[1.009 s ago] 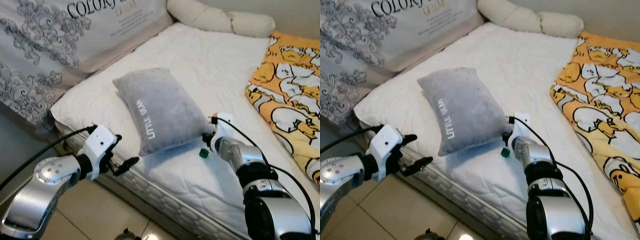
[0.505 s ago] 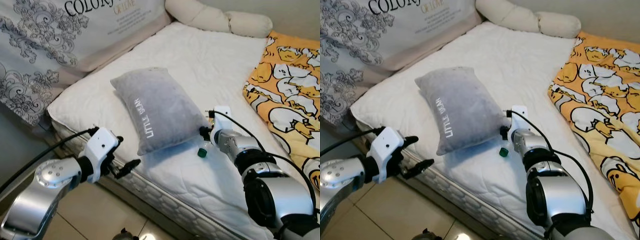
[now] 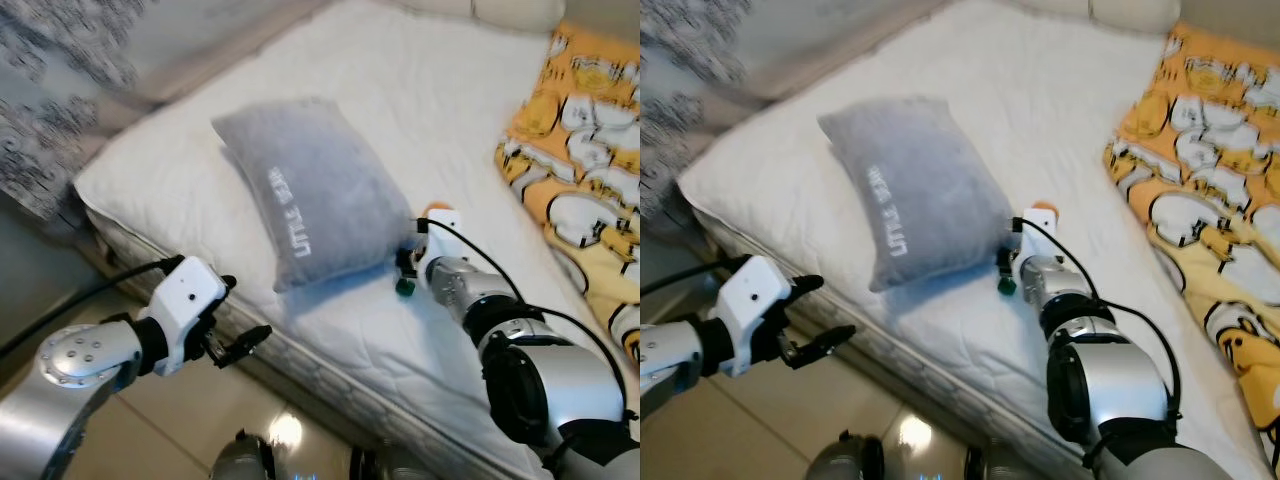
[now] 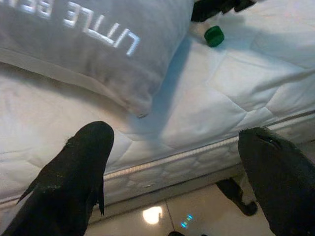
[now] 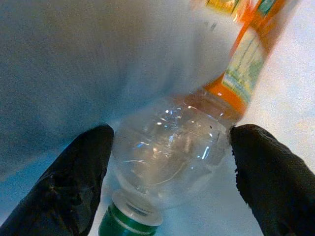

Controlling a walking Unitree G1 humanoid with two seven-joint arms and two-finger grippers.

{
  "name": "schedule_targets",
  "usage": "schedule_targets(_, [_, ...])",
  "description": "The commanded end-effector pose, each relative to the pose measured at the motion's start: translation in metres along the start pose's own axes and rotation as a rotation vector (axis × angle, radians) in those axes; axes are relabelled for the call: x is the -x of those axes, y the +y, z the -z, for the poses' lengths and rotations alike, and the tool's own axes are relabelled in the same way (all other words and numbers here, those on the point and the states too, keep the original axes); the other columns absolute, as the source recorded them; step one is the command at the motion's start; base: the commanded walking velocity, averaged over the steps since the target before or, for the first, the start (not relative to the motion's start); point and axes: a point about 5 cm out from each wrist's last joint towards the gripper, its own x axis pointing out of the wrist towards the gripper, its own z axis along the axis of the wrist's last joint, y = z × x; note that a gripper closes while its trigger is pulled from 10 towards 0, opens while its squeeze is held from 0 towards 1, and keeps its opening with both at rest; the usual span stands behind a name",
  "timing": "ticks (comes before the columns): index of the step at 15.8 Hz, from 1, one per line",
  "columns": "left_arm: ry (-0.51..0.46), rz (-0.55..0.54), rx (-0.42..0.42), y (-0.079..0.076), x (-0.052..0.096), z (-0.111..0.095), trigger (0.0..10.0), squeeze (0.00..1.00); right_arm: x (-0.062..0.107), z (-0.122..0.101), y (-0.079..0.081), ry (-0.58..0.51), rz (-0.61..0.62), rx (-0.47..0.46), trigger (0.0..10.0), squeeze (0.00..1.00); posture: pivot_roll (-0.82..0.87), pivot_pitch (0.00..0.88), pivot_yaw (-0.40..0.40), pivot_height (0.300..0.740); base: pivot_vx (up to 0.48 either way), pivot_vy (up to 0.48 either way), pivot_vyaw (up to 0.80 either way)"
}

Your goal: Clean up the room

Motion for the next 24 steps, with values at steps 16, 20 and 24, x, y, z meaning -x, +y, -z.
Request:
schedule_targets(16, [-0.016, -0.011, 0.025, -0.009, -0.007, -0.003, 10.0, 0.0, -0.001, 0.016, -0.014, 0.054, 0.048, -0.362, 0.0, 0.0, 0.16, 0.192, -0.028, 0.74, 0.0, 0.0, 0.0])
schedule_targets(20, [-0.041, -0.031, 0.045, -0.009, -0.014, -0.002, 10.0, 0.0, 0.0, 0.003, -0.024, -0.024, 0.058, -0.485, 0.0, 0.0, 0.12, 0.118, -0.033, 0.74, 0.0, 0.0, 0.0])
schedule_targets(24, [-0.078, -0.187, 0.099, -0.002, -0.027, 0.004, 10.0, 0.0, 0.009, -0.026, -0.041, -0.276, 0.045, -0.362, 1.0, 0.0, 0.04, 0.005, 0.004, 0.74, 0.0, 0.0, 0.0])
